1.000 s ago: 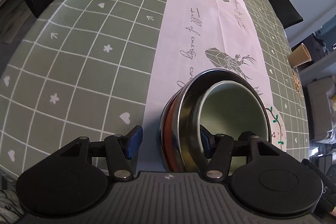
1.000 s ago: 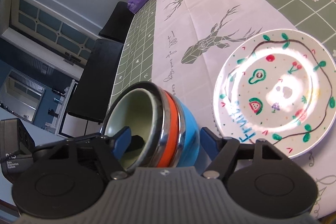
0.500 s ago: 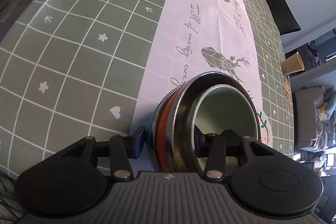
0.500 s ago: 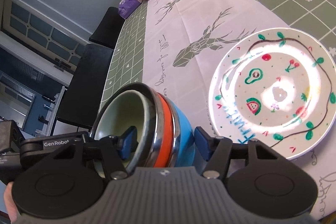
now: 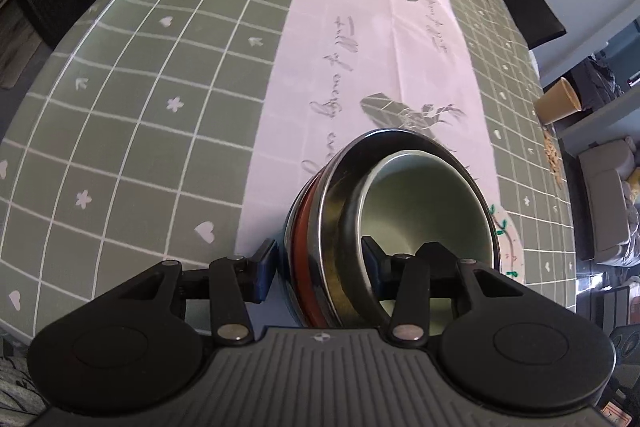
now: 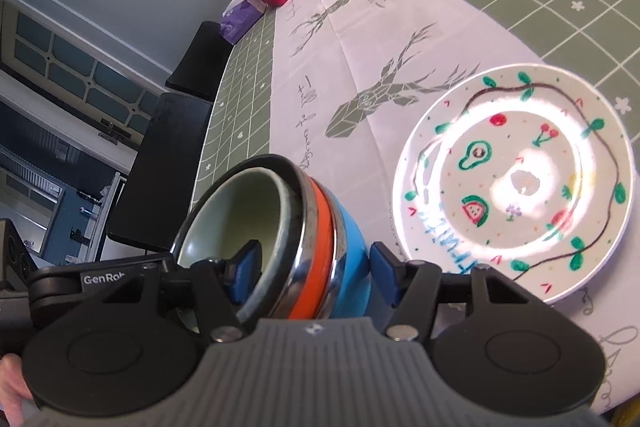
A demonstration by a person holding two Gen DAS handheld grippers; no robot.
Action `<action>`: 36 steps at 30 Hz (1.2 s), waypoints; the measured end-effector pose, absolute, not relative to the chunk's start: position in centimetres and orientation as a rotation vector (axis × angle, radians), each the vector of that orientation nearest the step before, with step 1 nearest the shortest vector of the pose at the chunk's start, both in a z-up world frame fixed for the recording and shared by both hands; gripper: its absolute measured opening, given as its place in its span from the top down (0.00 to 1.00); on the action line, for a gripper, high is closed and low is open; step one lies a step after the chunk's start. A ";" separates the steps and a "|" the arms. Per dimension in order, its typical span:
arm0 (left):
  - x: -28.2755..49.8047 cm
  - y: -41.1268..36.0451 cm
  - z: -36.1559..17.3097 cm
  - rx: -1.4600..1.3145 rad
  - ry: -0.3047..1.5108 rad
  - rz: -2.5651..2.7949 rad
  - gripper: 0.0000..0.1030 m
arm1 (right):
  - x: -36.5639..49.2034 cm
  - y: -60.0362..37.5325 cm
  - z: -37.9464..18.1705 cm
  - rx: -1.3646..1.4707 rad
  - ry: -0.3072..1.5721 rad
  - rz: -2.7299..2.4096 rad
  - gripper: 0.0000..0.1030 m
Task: Organize plates and bowls
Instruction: 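Lift the bowl stack with both grippers and carry it over the white plate, then lower the bowl stack onto the white plate and open both grippers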
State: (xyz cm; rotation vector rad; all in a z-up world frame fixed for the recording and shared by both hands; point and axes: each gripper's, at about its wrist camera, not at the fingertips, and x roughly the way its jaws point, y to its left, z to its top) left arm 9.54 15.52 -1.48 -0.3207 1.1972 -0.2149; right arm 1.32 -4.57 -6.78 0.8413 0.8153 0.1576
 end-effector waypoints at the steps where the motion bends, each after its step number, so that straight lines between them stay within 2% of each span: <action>1: 9.6 15.2 -1.1 -0.320 1.189 -0.223 0.51 | 1.1 -5.1 -6.5 0.862 0.802 0.155 0.42; 5: 10.0 12.7 0.7 -0.312 1.138 -0.294 0.51 | 0.3 -7.5 -4.7 0.875 0.730 0.142 0.42; 10: 10.9 8.5 0.4 -0.322 1.169 -0.376 0.51 | -1.0 -11.2 -3.5 0.865 0.674 0.047 0.42; 18: 10.8 5.2 -1.5 -0.279 1.230 -0.435 0.51 | -2.6 -15.2 -5.0 0.910 0.688 -0.019 0.42; 24: 10.3 4.0 -1.6 -0.185 1.177 -0.466 0.50 | -2.8 -15.2 -5.3 0.887 0.706 -0.027 0.42; 28: 9.8 3.2 -1.5 -0.137 1.141 -0.484 0.42 | -2.7 -15.1 -5.2 0.854 0.711 -0.027 0.41; 30: 9.2 3.1 -1.2 -0.111 1.103 -0.482 0.39 | -2.6 -14.8 -5.0 0.840 0.709 -0.010 0.34; 34: 7.0 3.7 0.4 -0.058 0.920 -0.481 0.18 | -3.7 -14.2 -3.0 0.695 0.658 -0.047 0.18; 36: 5.3 3.9 1.5 -0.013 0.823 -0.475 0.17 | -4.8 -14.3 -1.9 0.639 0.627 -0.060 0.11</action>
